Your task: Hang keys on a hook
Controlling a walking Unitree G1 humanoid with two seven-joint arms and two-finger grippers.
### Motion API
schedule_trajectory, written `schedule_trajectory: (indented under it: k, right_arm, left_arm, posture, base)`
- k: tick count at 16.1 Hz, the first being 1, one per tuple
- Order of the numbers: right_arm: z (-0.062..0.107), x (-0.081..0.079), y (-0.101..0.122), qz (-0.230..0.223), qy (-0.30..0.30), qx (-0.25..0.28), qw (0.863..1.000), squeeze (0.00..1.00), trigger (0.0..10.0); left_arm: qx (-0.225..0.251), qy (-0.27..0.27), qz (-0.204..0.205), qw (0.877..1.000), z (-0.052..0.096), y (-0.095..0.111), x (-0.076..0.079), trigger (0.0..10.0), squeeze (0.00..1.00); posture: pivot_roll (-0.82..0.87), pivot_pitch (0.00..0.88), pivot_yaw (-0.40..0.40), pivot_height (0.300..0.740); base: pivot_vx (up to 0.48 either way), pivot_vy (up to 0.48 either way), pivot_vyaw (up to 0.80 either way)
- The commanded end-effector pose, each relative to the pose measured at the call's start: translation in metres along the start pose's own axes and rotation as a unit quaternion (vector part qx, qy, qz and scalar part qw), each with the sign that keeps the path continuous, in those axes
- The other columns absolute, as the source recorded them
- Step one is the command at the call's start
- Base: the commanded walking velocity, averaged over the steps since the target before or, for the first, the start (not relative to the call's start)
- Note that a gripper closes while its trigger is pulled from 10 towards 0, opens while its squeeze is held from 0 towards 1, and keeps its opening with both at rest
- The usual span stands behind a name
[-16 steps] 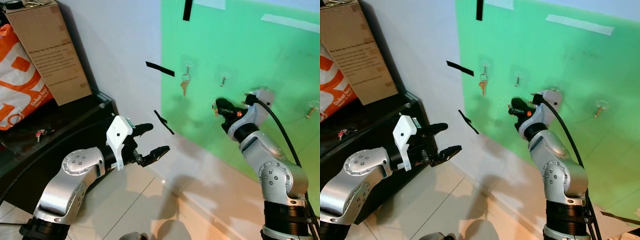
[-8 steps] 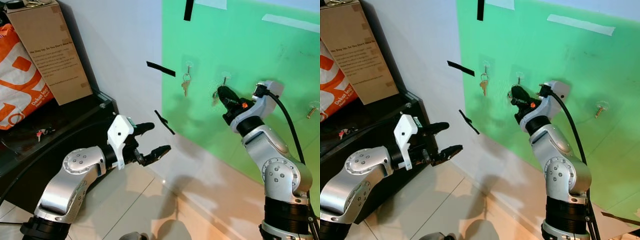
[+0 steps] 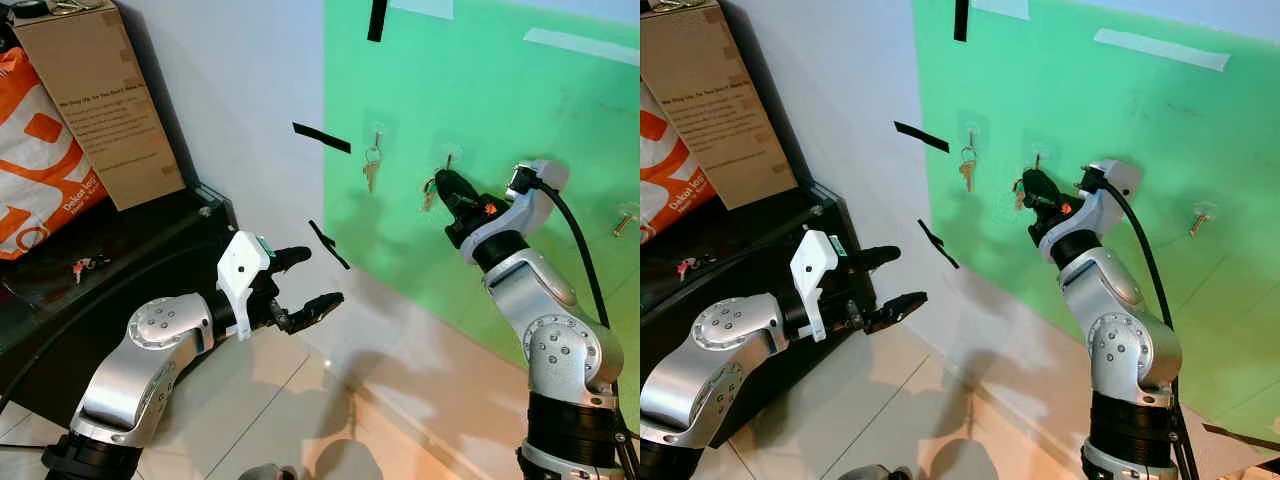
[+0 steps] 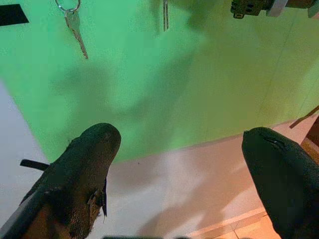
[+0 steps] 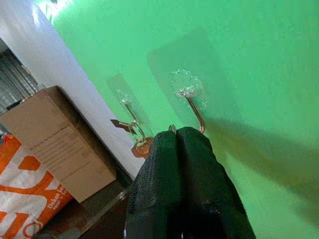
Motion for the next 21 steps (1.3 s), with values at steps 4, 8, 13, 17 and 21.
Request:
schedule_trajectory:
  k: [4,8,13,17,21]
  right_arm:
    - [0.003,0.0,-0.009,0.033,-0.001,-0.033,0.999,0.0,10.0]
    - [0.004,-0.01,0.006,0.012,0.029,0.0,0.999,0.0,10.0]
    - [0.005,-0.01,0.005,0.015,0.032,-0.007,0.999,0.0,10.0]
    - [0.002,0.0,-0.003,0.013,-0.002,-0.024,1.0,0.0,10.0]
    - [-0.002,0.009,-0.001,0.004,-0.037,-0.014,0.999,0.0,10.0]
  left_arm:
    - [-0.006,0.0,-0.003,1.0,0.0,-0.002,-0.001,10.0,0.0]
    - [-0.007,-0.002,-0.002,1.0,0.0,-0.002,-0.001,10.0,0.0]
    - [-0.006,-0.002,-0.001,1.0,-0.001,-0.003,-0.001,10.0,0.0]
    - [-0.006,-0.001,0.001,1.0,-0.001,-0.003,-0.001,10.0,0.0]
    - [-0.007,0.0,0.0,1.0,0.0,-0.003,-0.002,10.0,0.0]
  posture:
    - [-0.07,0.0,0.062,0.74]
    - [-0.07,0.0,0.065,0.74]
    - [-0.07,0.0,0.061,0.74]
    - [-0.07,0.0,0.061,0.74]
    - [-0.07,0.0,0.06,0.74]
  base:
    - [0.0,0.0,0.0]
    - [0.0,0.0,0.0]
    - [0.0,0.0,0.0]
    - [0.0,0.0,0.0]
    - [0.0,0.0,0.0]
Point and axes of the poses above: a point about 5 cm out from each wrist's last joint towards the gripper, its own z axis pointing back from the gripper into the wrist, its own y axis along the axis of the wrist's last joint, x = y × z, the point moved 5 cm from there along -z, pointing out of the wrist towards the gripper, and after that the axes turned 2 degrees about z, right-handed, at the moved point
